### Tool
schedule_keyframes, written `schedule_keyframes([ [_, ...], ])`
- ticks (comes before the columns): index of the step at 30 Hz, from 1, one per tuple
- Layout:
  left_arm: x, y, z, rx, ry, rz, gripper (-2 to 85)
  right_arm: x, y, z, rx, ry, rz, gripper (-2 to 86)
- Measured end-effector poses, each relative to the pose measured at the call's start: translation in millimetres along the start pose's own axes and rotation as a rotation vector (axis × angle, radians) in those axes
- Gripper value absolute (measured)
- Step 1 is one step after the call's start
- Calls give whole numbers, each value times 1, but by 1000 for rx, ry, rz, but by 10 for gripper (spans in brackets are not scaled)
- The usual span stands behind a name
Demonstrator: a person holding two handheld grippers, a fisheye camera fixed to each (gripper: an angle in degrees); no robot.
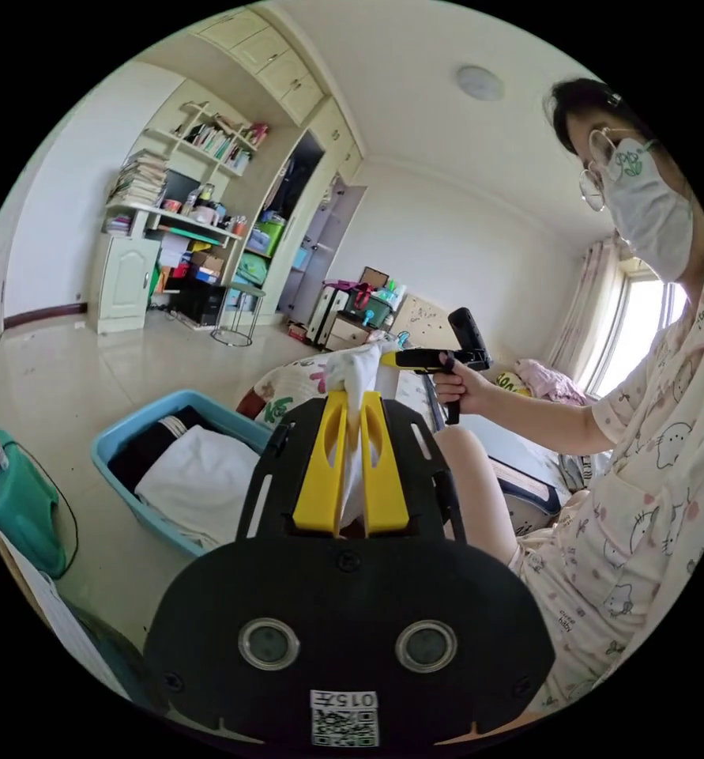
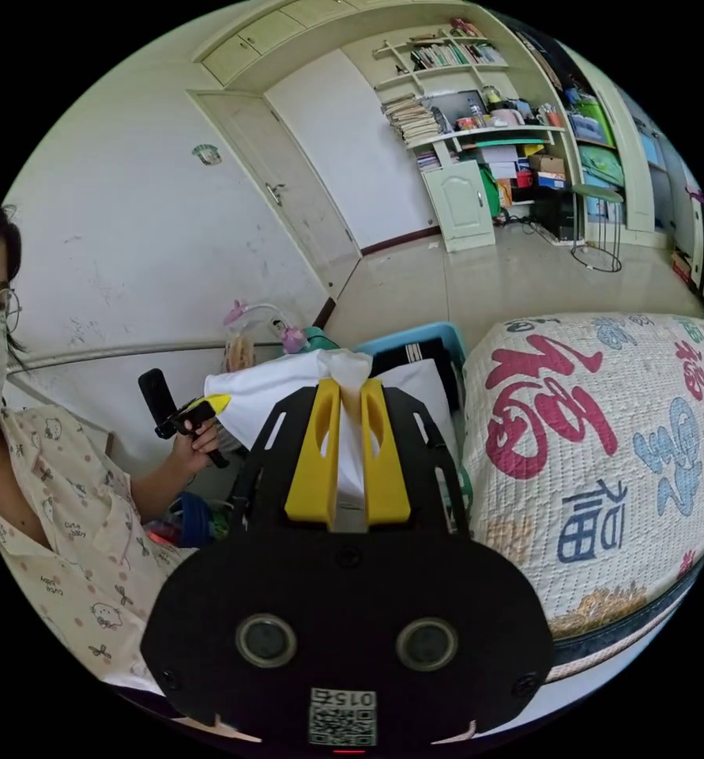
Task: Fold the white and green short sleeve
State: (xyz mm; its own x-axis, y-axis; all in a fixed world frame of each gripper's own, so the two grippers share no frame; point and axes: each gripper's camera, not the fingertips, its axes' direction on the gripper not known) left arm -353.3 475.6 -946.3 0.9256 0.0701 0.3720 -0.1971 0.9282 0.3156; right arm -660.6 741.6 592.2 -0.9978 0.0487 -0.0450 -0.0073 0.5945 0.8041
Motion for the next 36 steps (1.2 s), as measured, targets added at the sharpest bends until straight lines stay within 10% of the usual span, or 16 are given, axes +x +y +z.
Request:
schedule_keyframes([
  [13,-230,-104,274,-61,-508,-467,78,45,-107,238,-232,362,195,58],
  [25,-157,-36,564,-776,-331,-237,86,10,-22,110,96,113,152,7],
  [36,-169,-55,586,-769,-413,-141,84,-79,15,5,275,543,216,15],
])
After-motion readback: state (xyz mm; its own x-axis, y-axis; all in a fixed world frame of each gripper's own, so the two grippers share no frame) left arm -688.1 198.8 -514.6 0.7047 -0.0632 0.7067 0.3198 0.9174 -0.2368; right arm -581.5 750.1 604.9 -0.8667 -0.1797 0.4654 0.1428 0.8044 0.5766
